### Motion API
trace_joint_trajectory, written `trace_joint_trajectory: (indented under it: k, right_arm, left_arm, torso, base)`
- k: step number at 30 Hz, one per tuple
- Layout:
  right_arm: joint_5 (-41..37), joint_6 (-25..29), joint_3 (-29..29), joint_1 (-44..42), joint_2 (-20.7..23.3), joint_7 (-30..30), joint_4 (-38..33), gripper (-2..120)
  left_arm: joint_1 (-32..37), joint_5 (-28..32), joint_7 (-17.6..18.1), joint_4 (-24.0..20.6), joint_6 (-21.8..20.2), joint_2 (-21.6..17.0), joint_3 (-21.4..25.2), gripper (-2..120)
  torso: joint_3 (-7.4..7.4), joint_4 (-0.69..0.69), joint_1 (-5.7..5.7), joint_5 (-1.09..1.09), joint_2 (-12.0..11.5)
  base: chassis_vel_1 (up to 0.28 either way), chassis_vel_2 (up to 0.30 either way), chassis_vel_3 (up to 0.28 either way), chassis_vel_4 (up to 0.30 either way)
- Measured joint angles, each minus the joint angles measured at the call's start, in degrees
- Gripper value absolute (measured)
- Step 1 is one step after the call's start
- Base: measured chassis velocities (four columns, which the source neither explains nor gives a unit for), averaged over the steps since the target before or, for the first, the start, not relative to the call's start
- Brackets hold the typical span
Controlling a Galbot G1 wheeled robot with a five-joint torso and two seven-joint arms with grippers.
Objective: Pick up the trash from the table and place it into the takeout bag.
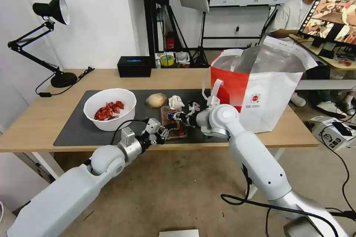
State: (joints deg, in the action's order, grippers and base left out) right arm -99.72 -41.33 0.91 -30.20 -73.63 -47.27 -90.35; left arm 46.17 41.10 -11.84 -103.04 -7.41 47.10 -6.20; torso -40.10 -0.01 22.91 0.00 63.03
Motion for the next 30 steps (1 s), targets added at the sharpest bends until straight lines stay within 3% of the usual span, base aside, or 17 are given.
trace_joint_trajectory:
  k: [6,11,19,22,30]
  right_arm:
    - [0.2,0.0,-0.7,-0.1,-0.6,0.3,0.7,0]
    - [0.5,0.0,-1.0,-0.5,-0.6,1.2,0.8,0]
    - [1.4,0.0,-1.6,-0.8,-0.1,2.4,-0.2,0]
    - [2.0,0.0,-3.0,-1.5,0.5,3.1,-2.3,0]
    - [2.7,0.0,-4.8,-2.7,2.9,4.7,-6.5,0]
  left_arm:
    - [1.3,0.2,0.0,-0.4,0.0,-0.7,1.6,0]
    - [5.2,0.4,-0.2,-1.7,0.2,-1.1,5.9,2]
    - [11.6,1.2,0.4,-4.8,1.3,-2.6,12.4,25]
    - [14.4,2.4,3.2,-6.3,2.4,-3.3,14.8,41]
    - [17.0,4.8,5.4,-7.2,2.6,-3.3,18.4,67]
  torso:
    - [0.00,0.01,0.00,0.01,0.0]
    - [0.00,0.02,0.00,0.00,0.0]
    - [-0.02,0.03,0.01,-0.01,0.0]
    - [-0.02,0.02,0.01,0.00,0.0]
    - [-0.02,0.01,0.01,0.00,0.0]
  base:
    - [0.000,0.000,0.000,0.000]
    - [0.000,0.000,0.000,0.000]
    - [0.000,0.000,0.000,0.000]
    - [0.000,0.000,0.000,0.000]
    - [0.000,0.000,0.000,0.000]
